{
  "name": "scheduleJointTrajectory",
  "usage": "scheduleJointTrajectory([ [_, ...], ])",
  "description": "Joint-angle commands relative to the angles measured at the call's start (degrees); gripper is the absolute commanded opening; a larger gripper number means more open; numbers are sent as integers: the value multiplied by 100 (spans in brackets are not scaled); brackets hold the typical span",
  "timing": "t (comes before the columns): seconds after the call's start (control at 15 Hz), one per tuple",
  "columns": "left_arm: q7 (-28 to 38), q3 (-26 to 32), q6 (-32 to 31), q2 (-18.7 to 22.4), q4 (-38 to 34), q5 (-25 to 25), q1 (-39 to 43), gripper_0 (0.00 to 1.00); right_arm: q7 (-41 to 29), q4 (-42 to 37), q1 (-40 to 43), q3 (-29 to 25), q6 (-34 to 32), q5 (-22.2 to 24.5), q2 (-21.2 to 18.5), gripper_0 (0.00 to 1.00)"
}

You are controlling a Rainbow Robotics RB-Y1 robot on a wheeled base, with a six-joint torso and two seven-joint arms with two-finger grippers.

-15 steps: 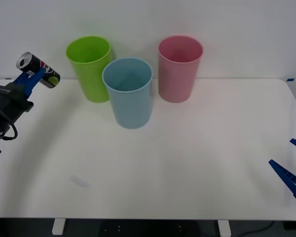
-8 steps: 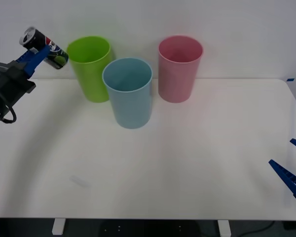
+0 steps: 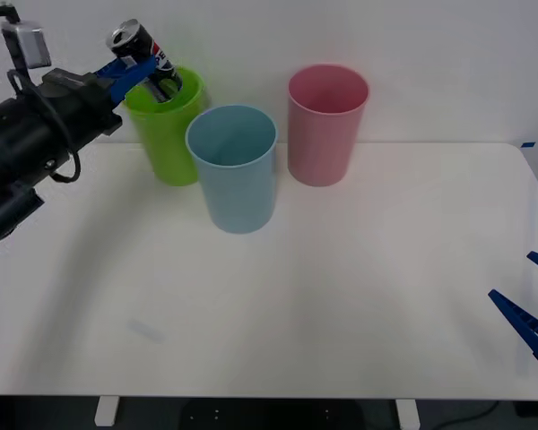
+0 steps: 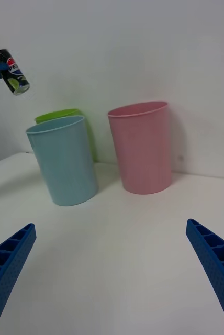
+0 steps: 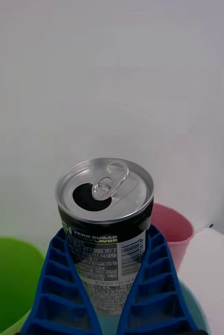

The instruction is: Grasp the object on the table and drop it into the matching bin: aluminum can to the light blue bin, PET bottle to the pink bin.

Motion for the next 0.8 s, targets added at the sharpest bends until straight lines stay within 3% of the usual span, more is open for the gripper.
scheduleJointTrajectory([
  [0.07, 66, -14, -608, -351, 332, -908, -503, 0, 0, 0, 0, 0, 0, 0, 0, 100],
  [0.47, 294, -14, -1188, -1194, 340, -2543, -942, 0, 0, 0, 0, 0, 0, 0, 0, 100],
  [0.8, 417, -85, -1214, -1265, 340, -2798, -1048, 0, 0, 0, 0, 0, 0, 0, 0, 100],
])
